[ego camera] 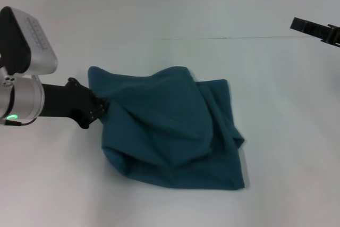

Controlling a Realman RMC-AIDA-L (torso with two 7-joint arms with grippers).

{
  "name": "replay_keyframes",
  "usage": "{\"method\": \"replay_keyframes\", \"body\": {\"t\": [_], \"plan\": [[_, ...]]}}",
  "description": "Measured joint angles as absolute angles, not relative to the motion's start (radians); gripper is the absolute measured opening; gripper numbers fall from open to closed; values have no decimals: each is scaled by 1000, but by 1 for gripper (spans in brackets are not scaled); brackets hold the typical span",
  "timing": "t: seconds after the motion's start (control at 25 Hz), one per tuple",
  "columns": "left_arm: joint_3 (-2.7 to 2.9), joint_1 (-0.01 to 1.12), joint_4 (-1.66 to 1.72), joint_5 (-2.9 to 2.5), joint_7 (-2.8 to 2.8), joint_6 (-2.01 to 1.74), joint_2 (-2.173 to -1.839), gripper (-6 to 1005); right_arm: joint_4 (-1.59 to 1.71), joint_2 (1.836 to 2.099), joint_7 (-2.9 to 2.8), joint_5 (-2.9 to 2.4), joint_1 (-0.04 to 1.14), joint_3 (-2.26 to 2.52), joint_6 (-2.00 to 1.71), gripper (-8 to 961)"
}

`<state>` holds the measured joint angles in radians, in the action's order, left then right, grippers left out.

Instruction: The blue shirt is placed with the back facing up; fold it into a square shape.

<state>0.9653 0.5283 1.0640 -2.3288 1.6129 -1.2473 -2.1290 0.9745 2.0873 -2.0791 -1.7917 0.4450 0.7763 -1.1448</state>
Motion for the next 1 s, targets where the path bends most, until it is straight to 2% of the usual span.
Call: {"method": "replay_keyframes", "body": {"t": [0.56,1.0], "plan": [[881,531,1002,-2355,1537,-1205,-2117,63,1004,2097,-2135,-1784,454,899,-1146,591],[880,534,993,-2356,1543,-1154,-2123,71,1011,2096,-2146,-1787,453,912,-1146,591]]}}
